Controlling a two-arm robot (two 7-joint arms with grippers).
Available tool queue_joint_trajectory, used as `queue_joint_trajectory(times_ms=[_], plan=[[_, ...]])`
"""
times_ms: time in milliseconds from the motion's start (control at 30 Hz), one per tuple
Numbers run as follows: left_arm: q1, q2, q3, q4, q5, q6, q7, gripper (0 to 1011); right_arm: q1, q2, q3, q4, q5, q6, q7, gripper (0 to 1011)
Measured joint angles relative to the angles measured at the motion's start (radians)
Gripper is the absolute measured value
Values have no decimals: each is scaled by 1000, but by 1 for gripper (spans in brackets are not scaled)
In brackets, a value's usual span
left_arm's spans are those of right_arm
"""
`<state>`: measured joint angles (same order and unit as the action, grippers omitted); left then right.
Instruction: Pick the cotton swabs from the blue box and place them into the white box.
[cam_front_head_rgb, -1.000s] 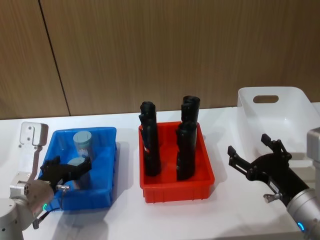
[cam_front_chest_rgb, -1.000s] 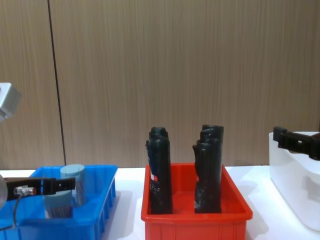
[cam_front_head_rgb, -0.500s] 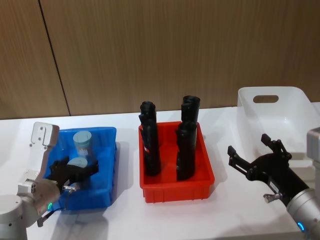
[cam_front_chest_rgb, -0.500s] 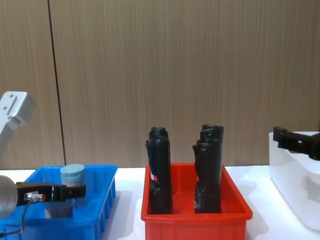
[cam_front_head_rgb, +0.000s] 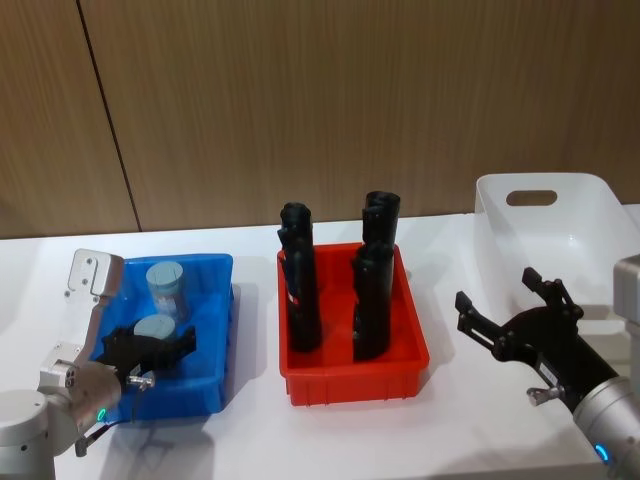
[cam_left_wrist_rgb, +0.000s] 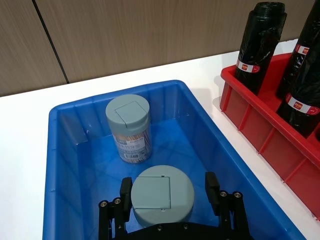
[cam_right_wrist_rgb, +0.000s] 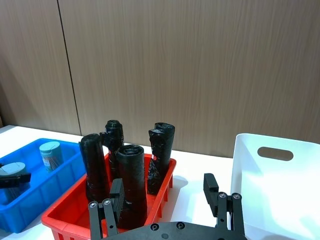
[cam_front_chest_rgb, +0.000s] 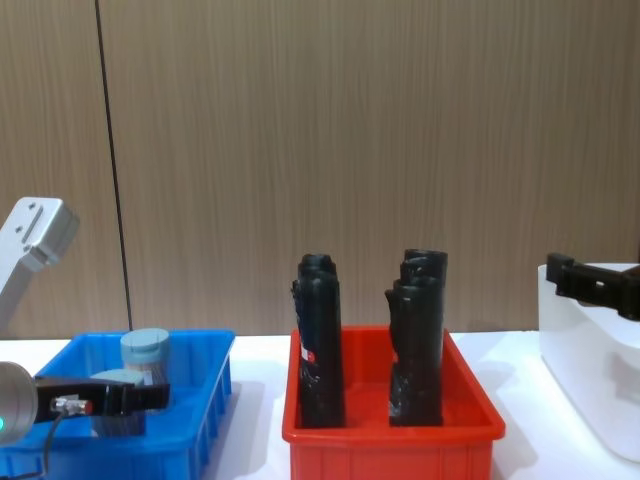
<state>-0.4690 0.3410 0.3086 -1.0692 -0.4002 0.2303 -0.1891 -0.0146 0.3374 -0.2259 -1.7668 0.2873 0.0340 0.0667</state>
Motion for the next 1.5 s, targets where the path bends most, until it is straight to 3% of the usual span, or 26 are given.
queue_joint_trajectory(times_ms=[67, 233, 333, 567, 1033, 1500], plan=[[0, 0, 0, 0, 3, 1, 0, 904, 0, 0, 0, 0, 0, 0, 0, 1001], [4, 2, -2, -7, 12, -1, 2, 729, 0, 0, 0, 0, 0, 0, 0, 1001], [7, 4, -2, -14, 17, -2, 3, 674, 0, 0, 0, 0, 0, 0, 0, 1001], [21, 12, -4, -54, 35, -8, 12, 671, 0, 0, 0, 0, 0, 0, 0, 1001], [59, 39, -13, -203, 59, -13, 14, 671, 0, 0, 0, 0, 0, 0, 0, 1001], [65, 57, -20, -357, 38, 28, -101, 671, 0, 0, 0, 0, 0, 0, 0, 1001]])
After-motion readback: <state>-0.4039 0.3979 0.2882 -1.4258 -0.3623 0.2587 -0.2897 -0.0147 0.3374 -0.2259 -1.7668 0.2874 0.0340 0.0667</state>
